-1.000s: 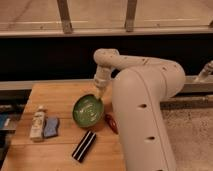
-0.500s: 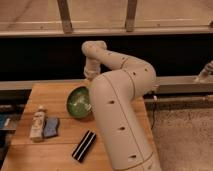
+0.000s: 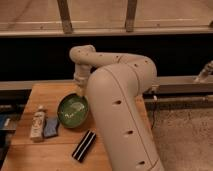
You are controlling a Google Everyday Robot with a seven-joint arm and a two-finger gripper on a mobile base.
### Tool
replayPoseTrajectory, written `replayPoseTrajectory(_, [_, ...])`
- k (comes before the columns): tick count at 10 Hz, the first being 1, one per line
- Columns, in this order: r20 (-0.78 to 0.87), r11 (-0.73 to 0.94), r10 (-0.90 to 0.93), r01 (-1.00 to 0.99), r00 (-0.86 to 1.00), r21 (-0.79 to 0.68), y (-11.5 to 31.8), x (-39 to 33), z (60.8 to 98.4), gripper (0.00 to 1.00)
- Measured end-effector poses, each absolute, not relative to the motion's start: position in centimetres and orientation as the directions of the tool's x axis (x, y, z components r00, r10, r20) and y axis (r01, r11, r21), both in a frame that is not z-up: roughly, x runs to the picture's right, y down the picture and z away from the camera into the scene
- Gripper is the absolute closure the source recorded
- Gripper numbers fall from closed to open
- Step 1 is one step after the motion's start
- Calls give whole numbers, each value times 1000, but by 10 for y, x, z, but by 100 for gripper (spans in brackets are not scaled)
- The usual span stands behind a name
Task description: Drag the ceramic bowl in a circle
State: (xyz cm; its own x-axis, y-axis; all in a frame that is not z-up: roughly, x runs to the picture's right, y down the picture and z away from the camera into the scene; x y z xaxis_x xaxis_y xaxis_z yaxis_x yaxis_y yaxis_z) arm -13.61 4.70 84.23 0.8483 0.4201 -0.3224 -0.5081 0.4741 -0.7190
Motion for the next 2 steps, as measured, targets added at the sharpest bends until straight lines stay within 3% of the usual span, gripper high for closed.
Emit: replayPoseTrajectory(2, [-356, 440, 450, -550, 819, -710, 63, -115, 831, 100])
